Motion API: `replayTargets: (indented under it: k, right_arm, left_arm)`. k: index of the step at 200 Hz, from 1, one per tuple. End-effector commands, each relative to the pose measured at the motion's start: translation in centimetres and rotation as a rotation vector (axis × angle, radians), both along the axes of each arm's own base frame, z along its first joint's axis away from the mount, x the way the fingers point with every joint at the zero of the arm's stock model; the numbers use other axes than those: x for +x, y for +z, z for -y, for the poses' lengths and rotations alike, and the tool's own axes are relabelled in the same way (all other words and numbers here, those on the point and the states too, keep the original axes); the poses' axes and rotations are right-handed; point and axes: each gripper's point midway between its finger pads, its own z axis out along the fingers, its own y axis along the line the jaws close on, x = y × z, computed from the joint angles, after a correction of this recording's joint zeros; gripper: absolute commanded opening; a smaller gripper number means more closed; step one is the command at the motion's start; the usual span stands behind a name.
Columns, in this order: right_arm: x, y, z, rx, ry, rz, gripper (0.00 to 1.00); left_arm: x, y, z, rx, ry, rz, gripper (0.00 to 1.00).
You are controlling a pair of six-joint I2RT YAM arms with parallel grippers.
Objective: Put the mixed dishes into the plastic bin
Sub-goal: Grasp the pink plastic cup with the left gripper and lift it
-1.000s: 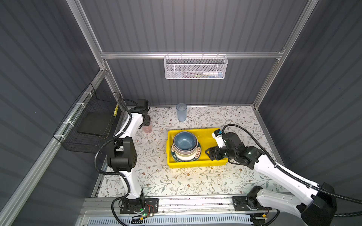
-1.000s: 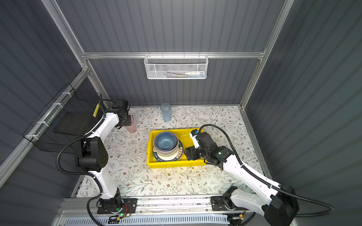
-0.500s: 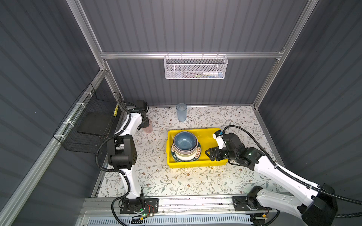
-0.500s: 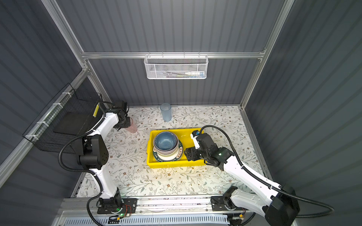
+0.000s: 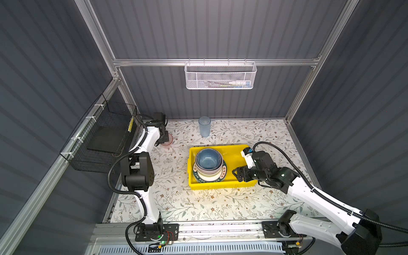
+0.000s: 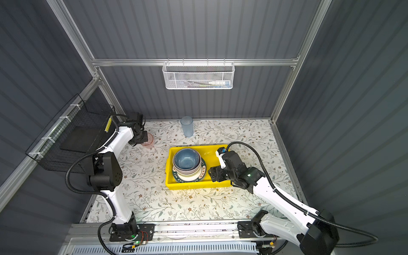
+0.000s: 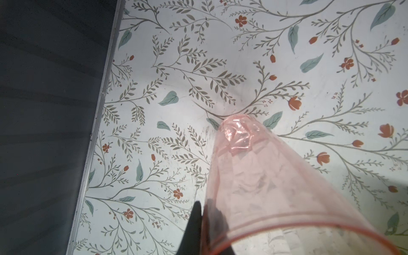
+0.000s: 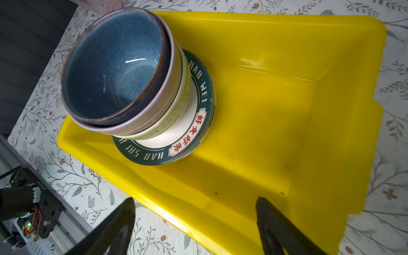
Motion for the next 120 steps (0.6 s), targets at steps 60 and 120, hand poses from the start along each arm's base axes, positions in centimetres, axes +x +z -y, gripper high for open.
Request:
replayTargets:
  k: [60,120]
  right_arm:
    - [0.0,-0.2,0.9,-0.014,-0.042,0.003,0.86]
    - [0.2,0.4,1.8,-0.016,-0.089,0.029,0.84]
  left_arm:
    - [-1.3,4.1,2.4,-0.134,-0.089,0.033,0.00]
    - [-2.7,6.3,4.5,-0.228,-0.173,0.039,0.00]
